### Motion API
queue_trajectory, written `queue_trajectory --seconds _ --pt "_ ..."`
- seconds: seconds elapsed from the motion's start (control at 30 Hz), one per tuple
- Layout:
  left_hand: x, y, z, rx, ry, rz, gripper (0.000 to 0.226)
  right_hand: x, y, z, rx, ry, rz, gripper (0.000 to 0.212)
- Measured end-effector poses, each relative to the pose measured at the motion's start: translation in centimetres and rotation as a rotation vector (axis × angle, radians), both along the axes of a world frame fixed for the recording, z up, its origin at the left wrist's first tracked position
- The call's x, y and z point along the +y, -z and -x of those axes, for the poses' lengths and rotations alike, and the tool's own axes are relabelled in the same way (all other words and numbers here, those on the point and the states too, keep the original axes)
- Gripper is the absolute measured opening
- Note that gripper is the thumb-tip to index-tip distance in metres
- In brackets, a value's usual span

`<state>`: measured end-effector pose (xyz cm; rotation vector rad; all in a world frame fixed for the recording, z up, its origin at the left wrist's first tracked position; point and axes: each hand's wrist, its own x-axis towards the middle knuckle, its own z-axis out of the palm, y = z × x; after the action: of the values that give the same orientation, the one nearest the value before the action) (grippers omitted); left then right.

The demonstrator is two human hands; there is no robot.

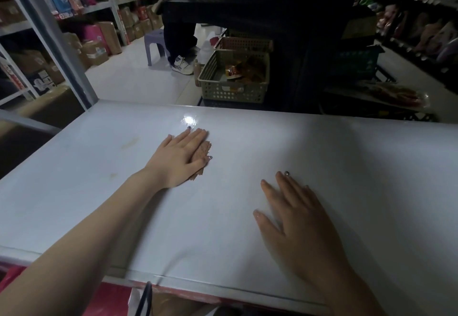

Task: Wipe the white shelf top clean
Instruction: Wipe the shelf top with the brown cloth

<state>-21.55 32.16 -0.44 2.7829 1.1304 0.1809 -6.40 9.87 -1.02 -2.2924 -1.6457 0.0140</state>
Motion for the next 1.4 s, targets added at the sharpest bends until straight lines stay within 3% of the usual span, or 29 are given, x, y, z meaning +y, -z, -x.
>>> queue_trajectory --seconds 0.23,0.63,0.83,1.4 --pt "2.9 -0.2 -1.9 -0.015 -0.023 0.027 0.089 0.1 0.5 -0.1 -0.021 0.01 -0.025 0.055" --pt "5.9 -1.6 -5.2 -0.017 -0.114 0.032 0.06 0.6 1.9 -0.6 -0.018 -0.019 -0.139 0.055" --pt "7.3 -1.7 -6.2 0.003 -0.158 0.041 0.062 1.0 2.5 -0.9 -0.077 -0.048 -0.217 0.069" --pt "8.2 -1.9 -6.7 -0.01 -0.153 0.032 0.057 1.0 2.2 -0.7 -0.066 -0.037 -0.202 0.07"
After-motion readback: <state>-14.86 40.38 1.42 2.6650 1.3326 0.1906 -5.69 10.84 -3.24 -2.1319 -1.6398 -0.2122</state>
